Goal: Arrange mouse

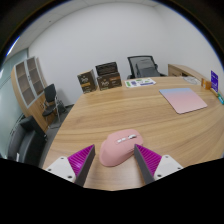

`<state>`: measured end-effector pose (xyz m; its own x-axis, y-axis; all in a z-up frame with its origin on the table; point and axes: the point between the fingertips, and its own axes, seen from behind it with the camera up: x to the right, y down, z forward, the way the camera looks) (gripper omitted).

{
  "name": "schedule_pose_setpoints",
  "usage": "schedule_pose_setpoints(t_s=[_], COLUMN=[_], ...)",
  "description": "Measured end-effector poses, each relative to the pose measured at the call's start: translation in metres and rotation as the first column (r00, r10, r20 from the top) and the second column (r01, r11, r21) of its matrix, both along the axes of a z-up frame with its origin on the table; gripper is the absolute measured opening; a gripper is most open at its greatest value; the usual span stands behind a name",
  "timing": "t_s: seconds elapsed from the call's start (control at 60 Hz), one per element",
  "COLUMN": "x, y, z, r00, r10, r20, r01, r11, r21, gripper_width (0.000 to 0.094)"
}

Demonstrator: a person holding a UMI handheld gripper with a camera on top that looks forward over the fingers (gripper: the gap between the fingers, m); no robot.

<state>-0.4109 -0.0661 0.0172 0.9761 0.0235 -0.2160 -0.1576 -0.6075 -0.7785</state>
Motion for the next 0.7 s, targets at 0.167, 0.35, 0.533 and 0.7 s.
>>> schedule_pose_setpoints(t_s=[0.167,0.35,0.533,0.7], x=[-0.002,-0.008,-0.011,-0.013], y=[0.039,0.070,0.078,0.082], z=[-0.006,-0.020,-0.023,-0.026], r00=[1.000,0.999,0.991,0.983], r10=[0.000,0.039,0.086,0.137], r20=[-0.014,0.034,0.103,0.119], r01=[0.000,-0.038,-0.085,-0.136], r11=[1.000,0.999,0.996,0.991], r21=[-0.004,-0.017,-0.015,-0.019], gripper_width=[0.0818,0.0711,0.0594,0.0489])
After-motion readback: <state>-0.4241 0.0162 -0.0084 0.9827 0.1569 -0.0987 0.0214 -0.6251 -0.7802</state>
